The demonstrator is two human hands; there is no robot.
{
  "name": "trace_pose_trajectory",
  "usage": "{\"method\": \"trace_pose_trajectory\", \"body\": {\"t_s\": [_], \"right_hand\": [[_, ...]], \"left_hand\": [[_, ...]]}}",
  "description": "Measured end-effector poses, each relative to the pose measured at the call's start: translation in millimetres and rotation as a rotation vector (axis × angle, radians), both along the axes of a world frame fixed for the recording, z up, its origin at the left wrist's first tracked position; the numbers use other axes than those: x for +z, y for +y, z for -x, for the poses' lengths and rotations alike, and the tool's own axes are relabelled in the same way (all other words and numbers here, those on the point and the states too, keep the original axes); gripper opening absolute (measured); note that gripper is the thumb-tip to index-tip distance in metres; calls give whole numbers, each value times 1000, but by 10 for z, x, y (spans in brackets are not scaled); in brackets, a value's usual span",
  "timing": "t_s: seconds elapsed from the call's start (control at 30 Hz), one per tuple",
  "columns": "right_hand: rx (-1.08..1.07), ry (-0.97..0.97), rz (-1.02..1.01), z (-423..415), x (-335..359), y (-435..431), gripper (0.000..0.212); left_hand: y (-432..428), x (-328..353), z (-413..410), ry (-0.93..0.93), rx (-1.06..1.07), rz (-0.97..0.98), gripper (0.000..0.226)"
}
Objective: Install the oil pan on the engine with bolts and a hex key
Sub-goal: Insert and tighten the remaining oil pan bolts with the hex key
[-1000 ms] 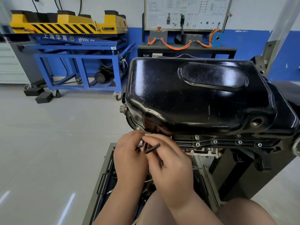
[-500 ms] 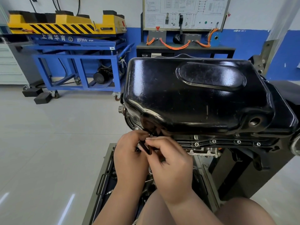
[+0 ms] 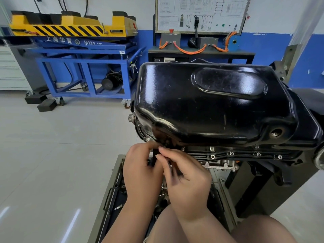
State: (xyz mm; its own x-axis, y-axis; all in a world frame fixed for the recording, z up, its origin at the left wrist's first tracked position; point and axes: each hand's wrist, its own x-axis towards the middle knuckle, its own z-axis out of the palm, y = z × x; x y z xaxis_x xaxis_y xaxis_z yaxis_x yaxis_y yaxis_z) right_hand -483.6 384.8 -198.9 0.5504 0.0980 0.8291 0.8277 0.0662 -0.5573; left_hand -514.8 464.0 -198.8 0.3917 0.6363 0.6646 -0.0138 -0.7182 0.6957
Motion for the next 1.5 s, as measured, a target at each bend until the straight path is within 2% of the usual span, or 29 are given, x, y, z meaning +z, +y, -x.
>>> {"method": "trace_pose_trajectory", "body": {"t_s": [0.17, 0.3, 0.47, 0.63, 0.7, 0.83, 0.93, 1.07, 1.2, 1.23, 1.37, 1.5], "right_hand": [[20, 17, 38, -8, 16, 4, 27], [25, -58, 146, 4, 46, -36, 25], [-62, -57, 108, -15, 29, -48, 22], [-80, -24, 101, 0, 42, -25, 12], [-57, -10, 115, 11, 34, -30, 18], [18, -55, 189, 4, 44, -45, 32], [-22, -77, 166, -15, 54, -24, 27], [-60, -4, 88, -22, 45, -34, 11], [-67, -7, 153, -11, 53, -45, 13], [-42, -2, 168, -4, 53, -47, 11], [8, -63, 247, 18, 58, -50, 28], [-24, -60, 186, -19, 65, -55, 21]], "left_hand": [[3, 6, 7, 6, -14, -78, 14], [2, 25, 3, -15, -9, -98, 21], [-10, 6, 15, -17, -17, -116, 21], [-30, -7, 10, -8, 11, 15, 25], [-27, -17, 14, 4, -5, -7, 29], [-14, 10, 21, -18, -41, -42, 9], [-8, 3, 11, -25, -31, -62, 19], [-23, -9, 16, 1, -36, -52, 22], [-49, -8, 18, 1, -6, 97, 22], [-45, -6, 29, -6, -12, 89, 20], [-16, 31, 55, -17, -68, 3, 17], [-32, 55, 49, -32, -67, -27, 23]]}}
